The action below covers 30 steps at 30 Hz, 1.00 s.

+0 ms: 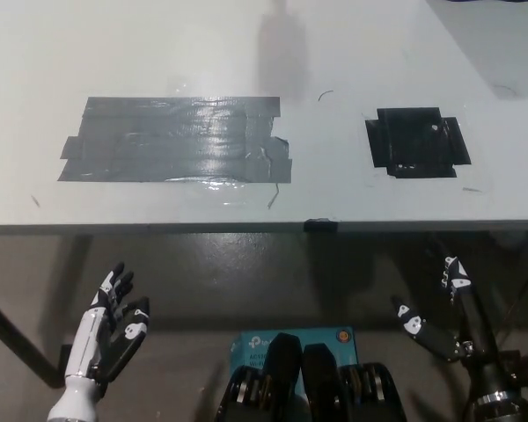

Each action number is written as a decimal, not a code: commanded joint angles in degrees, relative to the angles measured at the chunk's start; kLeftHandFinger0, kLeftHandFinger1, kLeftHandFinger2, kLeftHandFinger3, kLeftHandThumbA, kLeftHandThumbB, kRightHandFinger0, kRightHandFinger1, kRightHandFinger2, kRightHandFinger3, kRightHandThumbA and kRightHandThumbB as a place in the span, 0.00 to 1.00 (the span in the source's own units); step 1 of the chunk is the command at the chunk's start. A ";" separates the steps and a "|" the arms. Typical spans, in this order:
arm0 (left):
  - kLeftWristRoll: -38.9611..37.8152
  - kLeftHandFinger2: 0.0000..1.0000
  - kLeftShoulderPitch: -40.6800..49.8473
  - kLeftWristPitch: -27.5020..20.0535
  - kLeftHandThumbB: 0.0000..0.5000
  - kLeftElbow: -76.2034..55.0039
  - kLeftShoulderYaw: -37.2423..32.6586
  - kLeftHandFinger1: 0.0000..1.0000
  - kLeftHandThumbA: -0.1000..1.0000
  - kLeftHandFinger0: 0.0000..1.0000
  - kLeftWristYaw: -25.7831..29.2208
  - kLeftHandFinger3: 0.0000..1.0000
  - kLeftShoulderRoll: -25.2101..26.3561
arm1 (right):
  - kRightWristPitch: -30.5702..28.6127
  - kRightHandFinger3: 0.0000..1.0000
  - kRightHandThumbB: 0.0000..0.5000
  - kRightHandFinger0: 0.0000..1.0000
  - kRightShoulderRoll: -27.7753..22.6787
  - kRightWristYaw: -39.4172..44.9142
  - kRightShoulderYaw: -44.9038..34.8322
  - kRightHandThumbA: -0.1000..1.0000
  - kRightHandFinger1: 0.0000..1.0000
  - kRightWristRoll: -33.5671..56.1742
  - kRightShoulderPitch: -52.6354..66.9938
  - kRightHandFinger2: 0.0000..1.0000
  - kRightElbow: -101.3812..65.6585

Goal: A person hands an oraange duster to the robot and the robot grabs it with its right hand and places it on the black marked spot infron tof it on the desk

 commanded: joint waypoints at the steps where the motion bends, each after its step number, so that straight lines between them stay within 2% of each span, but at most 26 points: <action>1: 0.37 1.00 0.08 -2.86 0.26 -0.44 0.28 1.00 0.59 0.91 0.99 1.00 0.51 | -3.44 1.00 0.40 0.95 -0.53 -0.62 -0.26 0.74 1.00 -0.03 -0.75 1.00 -0.93; 2: 0.31 1.00 0.19 -3.16 0.26 -0.24 0.30 1.00 0.60 0.91 1.00 1.00 0.43 | -3.78 1.00 0.41 1.00 -0.52 -0.59 -0.30 0.76 1.00 0.18 -0.67 1.00 -0.81; 5: -0.18 1.00 0.46 -3.57 0.24 -0.01 0.43 1.00 0.63 0.91 0.84 1.00 0.24 | -4.50 1.00 0.46 1.00 -0.30 -0.59 -0.43 0.82 1.00 0.79 -0.44 1.00 -0.53; 8: -0.44 1.00 0.04 -4.23 0.21 0.57 0.59 1.00 0.70 0.90 0.77 1.00 0.24 | -4.72 1.00 0.51 1.00 -0.26 -0.68 -0.56 0.87 1.00 0.88 -1.03 1.00 -0.03; 11: -0.45 1.00 0.49 -4.84 0.20 0.57 0.65 1.00 0.76 0.90 0.64 1.00 0.31 | -4.80 1.00 0.47 1.00 -0.28 -0.73 -0.36 0.84 1.00 0.28 -0.76 1.00 -0.10; 13: -0.51 1.00 0.21 -5.17 0.19 0.84 0.71 1.00 0.76 0.89 0.59 1.00 0.40 | -4.95 1.00 0.50 1.00 -0.23 -0.86 -0.42 0.82 1.00 0.24 -1.15 1.00 0.34; 17: -0.18 1.00 0.27 -5.40 0.20 1.12 0.78 1.00 0.76 0.89 0.78 1.00 0.48 | -4.92 1.00 0.48 1.00 -0.11 -0.96 -0.36 0.81 1.00 0.06 -1.09 1.00 0.51; 23: -0.97 1.00 3.51 -4.84 0.17 -1.08 0.83 1.00 0.71 0.90 -0.32 1.00 1.08 | -5.53 1.00 0.49 1.00 1.07 -0.39 -0.32 0.83 1.00 2.28 1.84 1.00 -2.51; 25: -0.89 1.00 3.11 -4.77 0.17 -1.03 1.03 1.00 0.71 0.90 -0.01 1.00 1.14 | -1.61 1.00 0.40 1.00 0.88 1.61 -0.93 0.82 1.00 6.78 1.57 1.00 -8.21; 27: -0.83 1.00 2.84 -4.52 0.17 -0.95 1.15 1.00 0.68 0.91 0.16 1.00 1.12 | 4.91 1.00 0.49 1.00 -0.04 4.35 -1.29 0.88 1.00 13.01 0.45 1.00 -14.30; 29: -1.02 1.00 2.42 -4.34 0.18 -0.77 1.29 1.00 0.67 0.91 0.13 1.00 1.17 | 14.09 1.00 0.47 1.00 -1.32 7.07 -1.94 0.88 1.00 22.90 -2.28 1.00 -20.65; 30: -1.09 1.00 2.37 -4.35 0.18 -0.75 1.35 1.00 0.67 0.91 0.11 1.00 1.21 | 14.99 1.00 0.47 1.00 -1.40 7.24 -2.01 0.88 1.00 23.82 -2.67 1.00 -21.12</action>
